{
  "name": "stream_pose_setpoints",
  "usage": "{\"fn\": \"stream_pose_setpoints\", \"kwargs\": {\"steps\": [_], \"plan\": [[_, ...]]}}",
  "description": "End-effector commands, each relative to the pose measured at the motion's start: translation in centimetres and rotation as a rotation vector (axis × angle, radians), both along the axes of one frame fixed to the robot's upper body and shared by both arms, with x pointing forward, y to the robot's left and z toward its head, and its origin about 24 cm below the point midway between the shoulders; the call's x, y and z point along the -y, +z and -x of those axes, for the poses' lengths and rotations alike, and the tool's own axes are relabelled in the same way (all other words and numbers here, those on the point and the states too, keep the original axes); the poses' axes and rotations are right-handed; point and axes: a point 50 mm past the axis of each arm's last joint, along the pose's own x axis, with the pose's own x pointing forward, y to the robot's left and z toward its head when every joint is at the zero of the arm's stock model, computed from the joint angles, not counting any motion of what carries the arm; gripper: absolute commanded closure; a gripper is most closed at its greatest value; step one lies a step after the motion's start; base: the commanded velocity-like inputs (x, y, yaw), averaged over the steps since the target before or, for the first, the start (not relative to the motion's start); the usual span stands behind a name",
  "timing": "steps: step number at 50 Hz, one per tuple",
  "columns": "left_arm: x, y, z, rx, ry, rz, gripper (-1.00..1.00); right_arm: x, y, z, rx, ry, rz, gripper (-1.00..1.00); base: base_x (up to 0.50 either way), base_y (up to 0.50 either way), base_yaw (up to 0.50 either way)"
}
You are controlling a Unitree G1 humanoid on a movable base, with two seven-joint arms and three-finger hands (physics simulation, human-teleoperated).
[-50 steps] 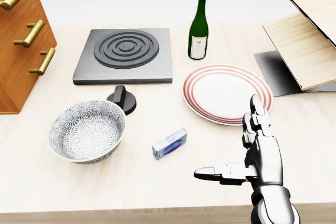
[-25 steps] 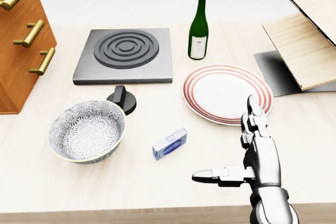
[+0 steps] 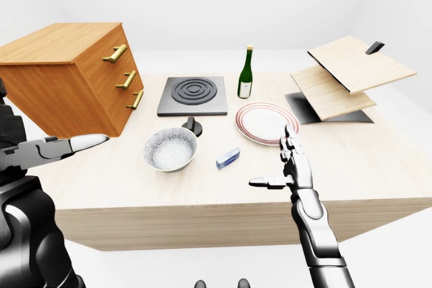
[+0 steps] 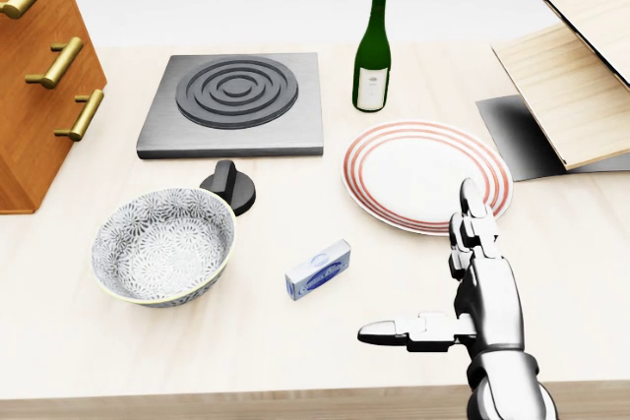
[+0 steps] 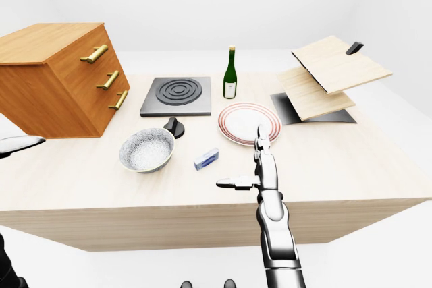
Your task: Pick up the akita bowl and put it on the plate.
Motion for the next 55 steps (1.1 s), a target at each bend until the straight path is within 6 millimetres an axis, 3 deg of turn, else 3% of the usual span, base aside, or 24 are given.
{"fn": "stream_pose_setpoints", "kwargs": {"steps": [1, 13, 22, 55], "plan": [[0.1, -0.3, -0.2, -0.018, 0.001, -0.002, -1.0, 0.0, 0.0, 0.0, 0.0, 0.001, 0.001, -1.0, 0.0, 0.0, 0.0], [0.0, -0.2, -0.3, -0.014, 0.001, -0.002, -1.0, -0.1, 0.0, 0.1, -0.001, 0.003, 0.006, -1.0, 0.0, 0.0, 0.0], [-0.1, -0.5, -0.3, -0.025, 0.004, 0.002, -1.0, -0.1, 0.1, -0.1, -0.019, 0.019, -0.091, -1.0, 0.02, 0.0, 0.0], [0.1, 0.1, 0.0, 0.007, -0.002, -0.007, -1.0, 0.0, -0.8, -0.5, -0.079, -0.019, -0.053, -1.0, 0.5, 0.03, 0.0]]}}
